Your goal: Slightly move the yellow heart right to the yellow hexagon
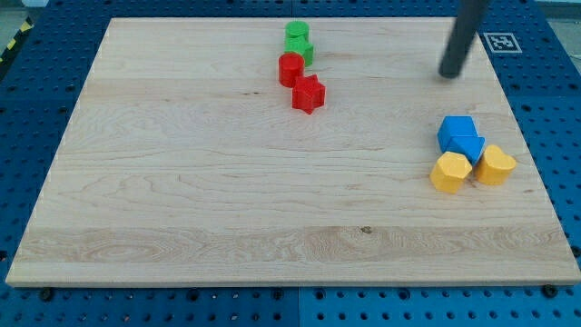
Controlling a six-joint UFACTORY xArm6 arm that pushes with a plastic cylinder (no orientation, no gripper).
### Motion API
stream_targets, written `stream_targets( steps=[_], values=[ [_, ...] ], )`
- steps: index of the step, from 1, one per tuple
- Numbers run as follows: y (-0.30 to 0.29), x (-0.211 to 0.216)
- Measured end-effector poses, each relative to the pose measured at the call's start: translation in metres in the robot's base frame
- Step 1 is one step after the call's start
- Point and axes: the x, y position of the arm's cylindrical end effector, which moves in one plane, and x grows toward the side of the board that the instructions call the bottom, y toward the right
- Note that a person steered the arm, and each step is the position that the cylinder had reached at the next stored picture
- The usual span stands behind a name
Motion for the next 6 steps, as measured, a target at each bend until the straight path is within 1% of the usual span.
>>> stream_targets(
  steps=[1,2,4,6],
  values=[
    [0.023,0.079],
    [0.023,0.137],
    [0.023,0.166],
    [0.023,0.206]
  ],
)
